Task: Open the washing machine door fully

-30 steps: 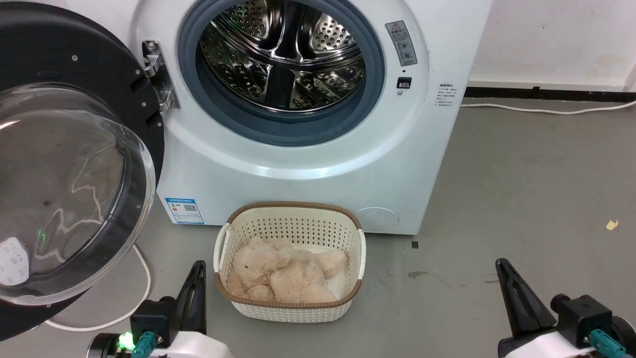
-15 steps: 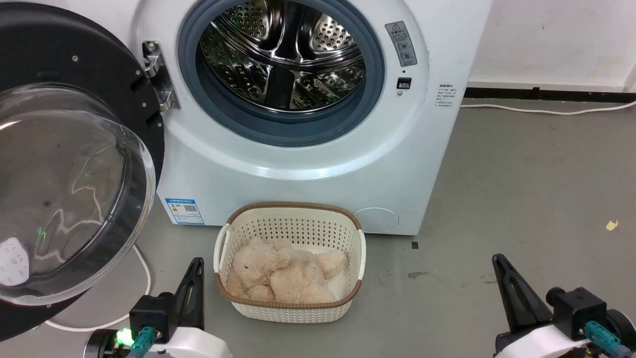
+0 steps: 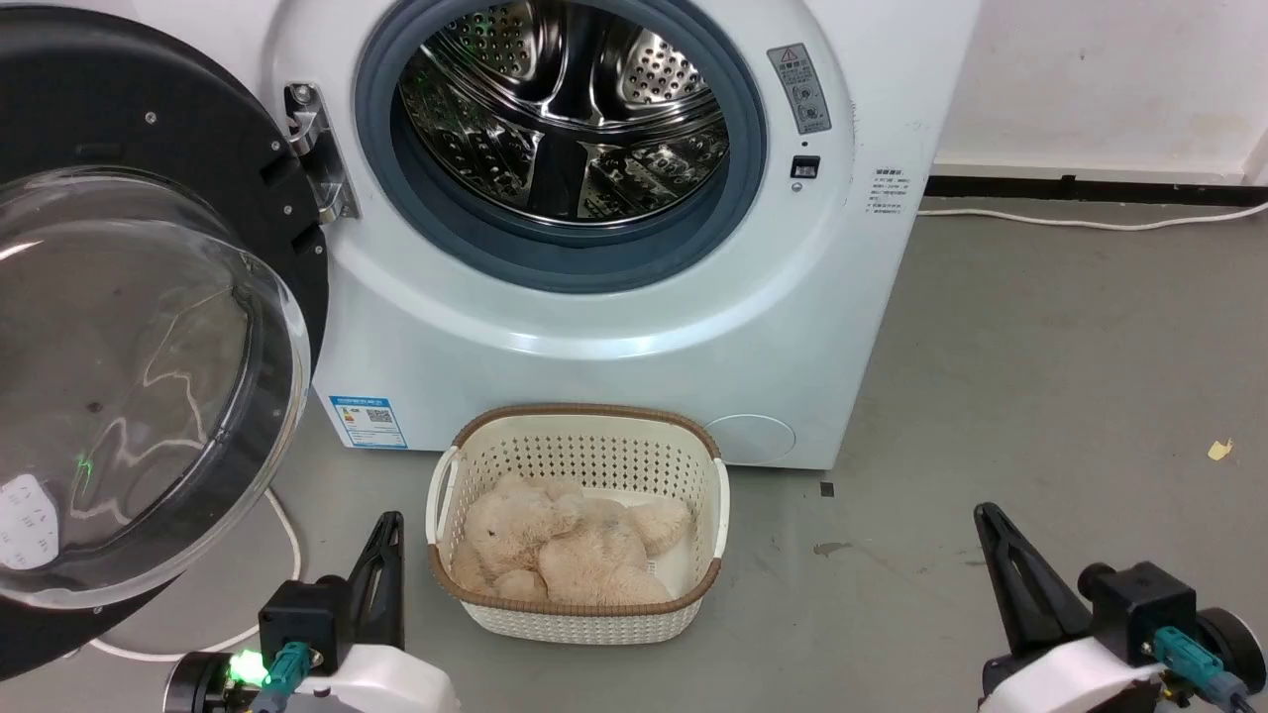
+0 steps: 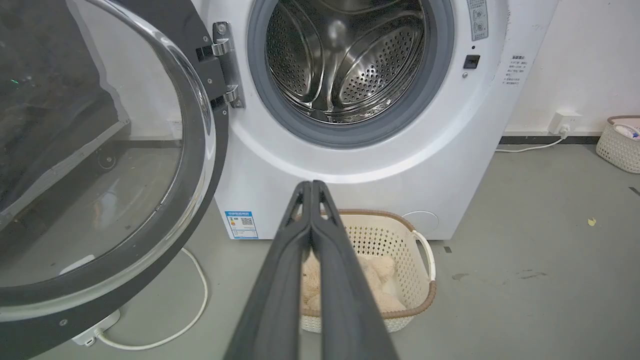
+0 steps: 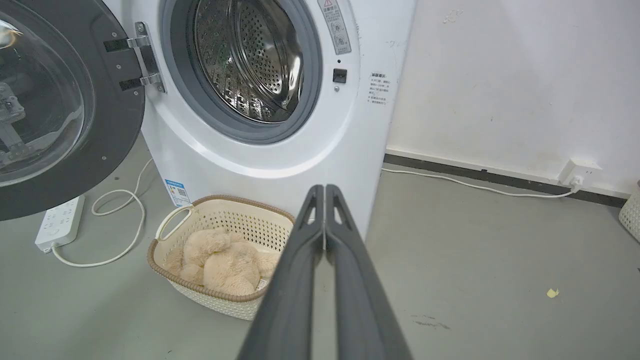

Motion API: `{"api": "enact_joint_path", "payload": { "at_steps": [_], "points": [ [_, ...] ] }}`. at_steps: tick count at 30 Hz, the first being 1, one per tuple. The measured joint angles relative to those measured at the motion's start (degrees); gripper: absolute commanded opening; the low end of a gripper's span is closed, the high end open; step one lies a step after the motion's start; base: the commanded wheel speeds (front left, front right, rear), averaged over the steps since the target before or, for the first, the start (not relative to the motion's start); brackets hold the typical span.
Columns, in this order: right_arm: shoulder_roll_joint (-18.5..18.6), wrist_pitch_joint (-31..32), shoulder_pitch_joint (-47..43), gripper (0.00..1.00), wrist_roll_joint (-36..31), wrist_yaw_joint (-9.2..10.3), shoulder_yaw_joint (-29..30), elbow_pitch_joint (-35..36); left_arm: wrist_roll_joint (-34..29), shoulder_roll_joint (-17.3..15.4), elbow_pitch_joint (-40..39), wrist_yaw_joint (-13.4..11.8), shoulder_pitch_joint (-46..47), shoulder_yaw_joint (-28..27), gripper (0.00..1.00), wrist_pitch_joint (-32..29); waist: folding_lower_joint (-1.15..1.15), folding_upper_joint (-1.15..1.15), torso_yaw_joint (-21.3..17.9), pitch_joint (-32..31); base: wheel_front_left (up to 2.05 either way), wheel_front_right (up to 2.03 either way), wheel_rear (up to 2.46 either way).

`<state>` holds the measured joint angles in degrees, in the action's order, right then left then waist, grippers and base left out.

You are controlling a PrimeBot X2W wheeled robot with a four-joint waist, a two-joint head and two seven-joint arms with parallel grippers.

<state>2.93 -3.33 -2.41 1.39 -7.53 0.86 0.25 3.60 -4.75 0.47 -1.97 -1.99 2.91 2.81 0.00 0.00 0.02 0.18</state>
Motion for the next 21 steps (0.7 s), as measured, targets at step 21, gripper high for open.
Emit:
{"api": "enact_joint_path", "payload": {
  "at_steps": [21],
  "points": [
    [0.0, 2.32, 0.98, 0.0, -0.77, 0.0, -0.6, -0.05, -2.36, 1.24, -0.19, 1.23, 0.87, -2.01, 0.0, -1.87, 0.01, 0.0, -0.01, -0.13, 0.0, 0.0, 0.0]
  ]
}}
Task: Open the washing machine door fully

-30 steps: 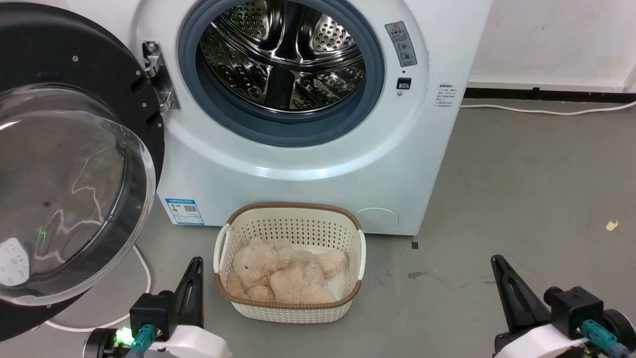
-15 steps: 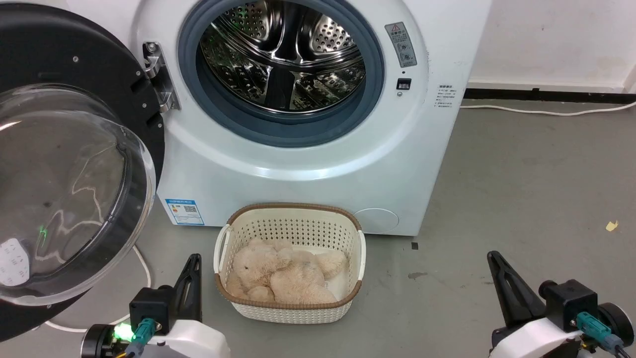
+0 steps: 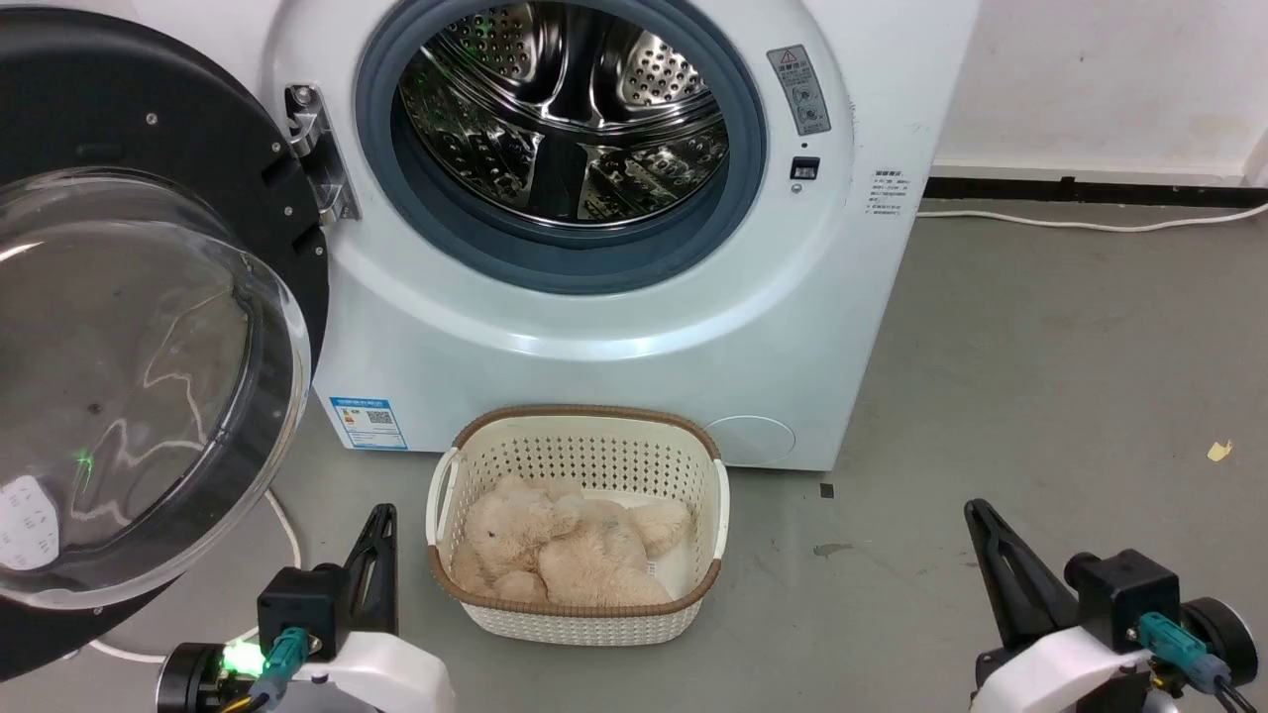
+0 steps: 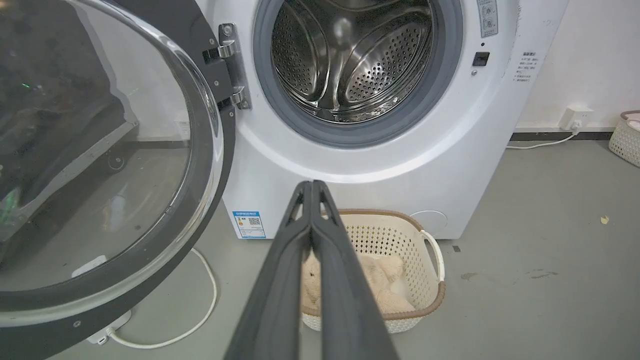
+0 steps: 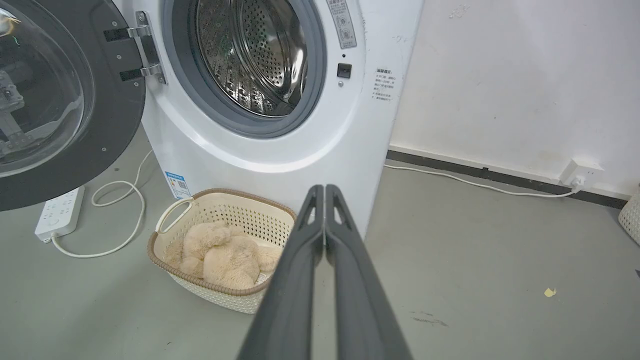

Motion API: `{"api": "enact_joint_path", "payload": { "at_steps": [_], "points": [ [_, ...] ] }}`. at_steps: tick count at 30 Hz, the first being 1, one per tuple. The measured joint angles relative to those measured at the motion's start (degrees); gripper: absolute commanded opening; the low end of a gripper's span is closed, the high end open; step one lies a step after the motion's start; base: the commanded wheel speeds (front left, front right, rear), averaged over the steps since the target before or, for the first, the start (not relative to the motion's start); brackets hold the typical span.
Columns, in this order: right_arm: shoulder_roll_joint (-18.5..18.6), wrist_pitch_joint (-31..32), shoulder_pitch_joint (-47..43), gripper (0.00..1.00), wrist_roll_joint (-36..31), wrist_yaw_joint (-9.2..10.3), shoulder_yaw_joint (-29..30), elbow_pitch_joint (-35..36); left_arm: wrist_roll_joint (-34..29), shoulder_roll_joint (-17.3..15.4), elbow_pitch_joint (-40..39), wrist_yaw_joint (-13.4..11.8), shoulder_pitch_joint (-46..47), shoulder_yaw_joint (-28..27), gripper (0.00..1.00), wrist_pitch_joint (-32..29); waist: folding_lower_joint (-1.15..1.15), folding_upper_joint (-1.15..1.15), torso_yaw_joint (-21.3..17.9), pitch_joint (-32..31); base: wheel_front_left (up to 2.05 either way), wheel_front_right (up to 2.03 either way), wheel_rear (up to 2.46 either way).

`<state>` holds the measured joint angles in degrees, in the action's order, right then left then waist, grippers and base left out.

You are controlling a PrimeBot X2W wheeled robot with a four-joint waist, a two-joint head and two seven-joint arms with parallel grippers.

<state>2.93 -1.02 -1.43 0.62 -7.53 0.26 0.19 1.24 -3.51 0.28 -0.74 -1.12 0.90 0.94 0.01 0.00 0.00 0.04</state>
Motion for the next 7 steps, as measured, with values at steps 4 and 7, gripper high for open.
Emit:
{"api": "enact_joint_path", "payload": {
  "at_steps": [4, 7],
  "points": [
    [0.0, 0.54, 0.61, 0.0, -0.16, 0.0, -0.12, -0.03, -0.65, 0.36, -0.02, 0.41, 0.1, -0.29, 0.0, -0.52, 0.0, 0.0, 0.0, -0.03, 0.0, 0.0, 0.0],
    [0.0, 0.99, 0.76, 0.0, -0.18, 0.0, -0.2, -0.03, -0.75, 0.53, -0.05, 0.43, 0.24, -0.58, 0.0, -0.91, 0.0, 0.0, -0.01, -0.04, 0.0, 0.0, 0.0]
  ]
}}
